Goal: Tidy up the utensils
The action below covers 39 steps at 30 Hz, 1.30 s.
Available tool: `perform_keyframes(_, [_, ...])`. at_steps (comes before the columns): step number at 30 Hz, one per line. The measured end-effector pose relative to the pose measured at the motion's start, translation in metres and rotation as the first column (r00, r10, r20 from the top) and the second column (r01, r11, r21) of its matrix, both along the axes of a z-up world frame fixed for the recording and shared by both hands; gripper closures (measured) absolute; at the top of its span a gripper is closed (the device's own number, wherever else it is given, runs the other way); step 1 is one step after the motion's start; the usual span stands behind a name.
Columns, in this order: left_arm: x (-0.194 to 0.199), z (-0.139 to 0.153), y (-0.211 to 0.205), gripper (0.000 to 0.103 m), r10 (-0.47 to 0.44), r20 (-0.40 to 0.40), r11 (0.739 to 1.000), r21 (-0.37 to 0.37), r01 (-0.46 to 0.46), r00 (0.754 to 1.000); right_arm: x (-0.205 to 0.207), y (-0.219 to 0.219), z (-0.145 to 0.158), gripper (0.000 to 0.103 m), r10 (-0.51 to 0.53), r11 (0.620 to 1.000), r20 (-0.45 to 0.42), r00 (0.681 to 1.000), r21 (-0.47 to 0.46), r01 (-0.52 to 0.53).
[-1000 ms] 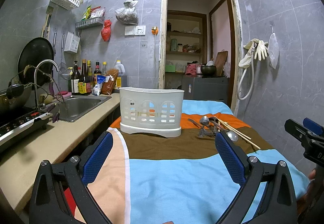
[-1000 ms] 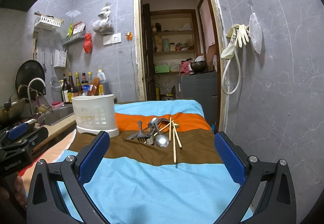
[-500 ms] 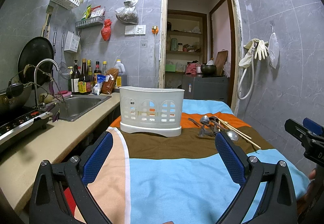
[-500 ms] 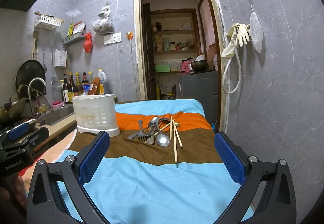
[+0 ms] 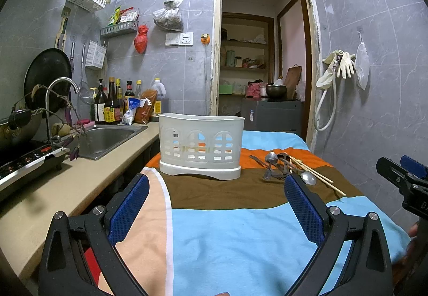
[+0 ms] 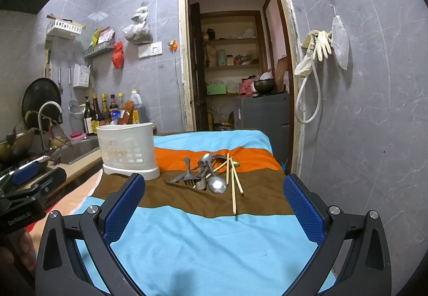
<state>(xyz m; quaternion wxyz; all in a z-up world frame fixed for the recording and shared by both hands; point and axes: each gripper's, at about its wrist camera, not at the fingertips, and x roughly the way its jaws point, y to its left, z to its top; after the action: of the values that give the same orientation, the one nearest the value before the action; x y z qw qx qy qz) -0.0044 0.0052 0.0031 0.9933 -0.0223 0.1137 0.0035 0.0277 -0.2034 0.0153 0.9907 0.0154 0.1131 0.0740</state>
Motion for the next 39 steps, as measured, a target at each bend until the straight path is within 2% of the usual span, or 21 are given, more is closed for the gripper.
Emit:
perform_keyframes(34, [0.0014, -0.0011, 0.0025, 0.004, -0.001, -0.003, 1.000, 0.003, 0.001, 1.000, 0.0029, -0.0042, 0.0038, 0.000, 0.003, 1.000, -0.005, 1.000, 0.001, -0.003])
perform_keyframes(39, [0.0028, 0.0022, 0.0050, 0.004, -0.003, 0.000, 1.000, 0.022, 0.003, 1.000, 0.0020, 0.0043, -0.0046, 0.000, 0.005, 1.000, -0.004, 1.000, -0.001, -0.005])
